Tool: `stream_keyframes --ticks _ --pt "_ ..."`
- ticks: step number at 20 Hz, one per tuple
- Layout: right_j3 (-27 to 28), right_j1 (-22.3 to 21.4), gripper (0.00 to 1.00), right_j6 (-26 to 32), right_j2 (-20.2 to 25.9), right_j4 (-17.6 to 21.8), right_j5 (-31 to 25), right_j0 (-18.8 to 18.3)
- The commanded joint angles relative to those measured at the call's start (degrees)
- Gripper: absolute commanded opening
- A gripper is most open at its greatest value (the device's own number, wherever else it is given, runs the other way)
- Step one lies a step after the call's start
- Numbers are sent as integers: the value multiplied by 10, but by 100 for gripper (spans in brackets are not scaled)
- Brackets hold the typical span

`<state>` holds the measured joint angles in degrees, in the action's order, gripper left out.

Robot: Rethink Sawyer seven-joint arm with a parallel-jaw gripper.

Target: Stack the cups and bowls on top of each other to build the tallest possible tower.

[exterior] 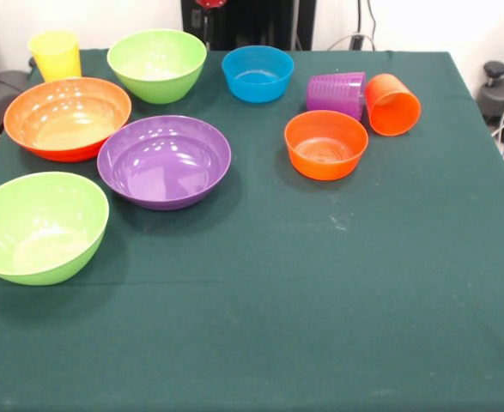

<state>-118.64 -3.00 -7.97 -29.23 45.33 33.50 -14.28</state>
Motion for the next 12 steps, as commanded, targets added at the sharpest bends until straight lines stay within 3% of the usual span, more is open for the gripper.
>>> stream_keyframes --ticks 1,12 --pt "12 50 100 -147 56 -3 -25 6" --pt "10 38 100 -148 66 -3 -36 14"
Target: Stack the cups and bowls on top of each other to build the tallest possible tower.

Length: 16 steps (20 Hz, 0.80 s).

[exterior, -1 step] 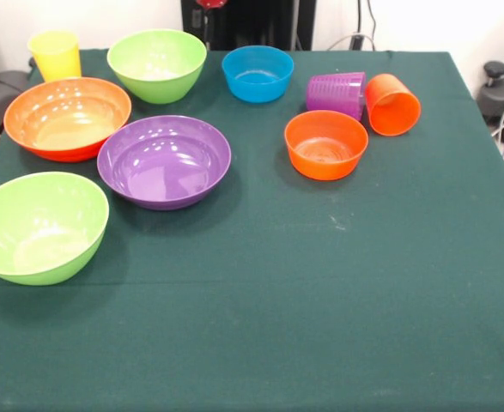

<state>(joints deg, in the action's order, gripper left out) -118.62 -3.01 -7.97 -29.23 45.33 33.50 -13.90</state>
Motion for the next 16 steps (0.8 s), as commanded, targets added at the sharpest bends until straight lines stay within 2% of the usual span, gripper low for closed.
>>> stream_keyframes --ticks 1,16 --pt "10 40 100 -148 65 -3 -36 11" --pt "14 76 100 -150 35 -13 -2 -6"
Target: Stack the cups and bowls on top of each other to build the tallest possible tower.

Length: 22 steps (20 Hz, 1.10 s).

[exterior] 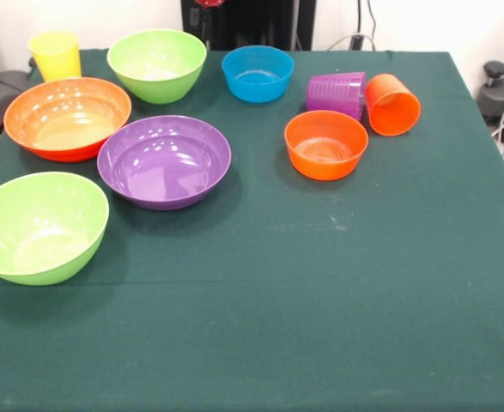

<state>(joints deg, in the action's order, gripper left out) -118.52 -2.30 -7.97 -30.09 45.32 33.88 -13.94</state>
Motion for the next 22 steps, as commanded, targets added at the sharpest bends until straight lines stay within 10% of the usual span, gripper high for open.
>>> stream_keyframes --ticks 1,22 --pt "14 72 100 -151 42 -14 -4 -7" --pt "18 82 100 -148 45 -21 1 -6"
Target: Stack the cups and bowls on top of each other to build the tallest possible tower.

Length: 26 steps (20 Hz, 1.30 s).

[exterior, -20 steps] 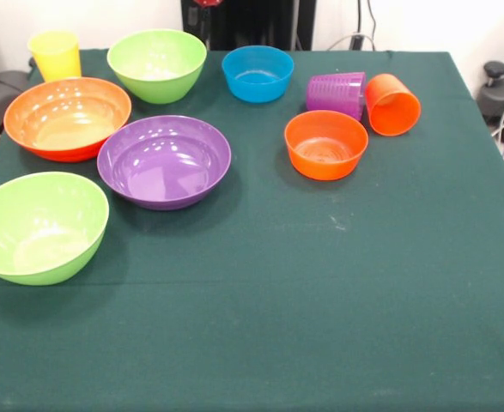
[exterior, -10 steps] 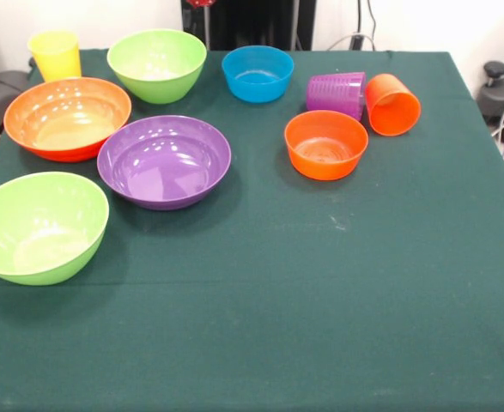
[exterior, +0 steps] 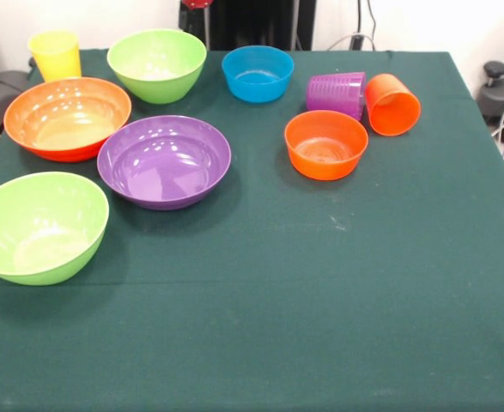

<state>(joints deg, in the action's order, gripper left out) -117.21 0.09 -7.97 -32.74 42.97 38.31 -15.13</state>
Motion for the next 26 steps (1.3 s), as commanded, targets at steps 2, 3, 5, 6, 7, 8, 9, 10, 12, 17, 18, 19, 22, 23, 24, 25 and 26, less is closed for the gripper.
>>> stream_keyframes --ticks 2,3,5,6,7,8,9,10,12,17,18,19,22,23,24,25,26 --pt "-1 46 100 -148 71 4 -51 9" --pt "-6 37 100 -148 69 6 -53 11" --pt "-17 22 100 -149 66 8 -58 16" --pt "-18 13 100 -148 64 13 -64 12" --pt "-21 7 100 -149 63 15 -68 13" --pt "-21 4 100 -149 63 17 -69 12" --pt "-22 0 100 -149 63 18 -72 12" --pt "-24 -3 100 -148 63 17 -74 14" --pt "-27 -11 100 -148 64 18 -79 15" --pt "-30 -33 100 -147 75 24 -103 13" --pt "-31 -37 100 -146 77 23 -107 14" --pt "-32 -43 100 -147 81 23 -112 15" --pt "-36 -63 100 -149 96 18 -134 16" --pt "-37 -73 100 -149 106 20 -147 11" --pt "-47 -92 100 -151 119 11 -162 19" --pt "-49 -103 100 -150 126 9 -174 19" --pt "-50 -113 100 -149 132 8 -185 18"
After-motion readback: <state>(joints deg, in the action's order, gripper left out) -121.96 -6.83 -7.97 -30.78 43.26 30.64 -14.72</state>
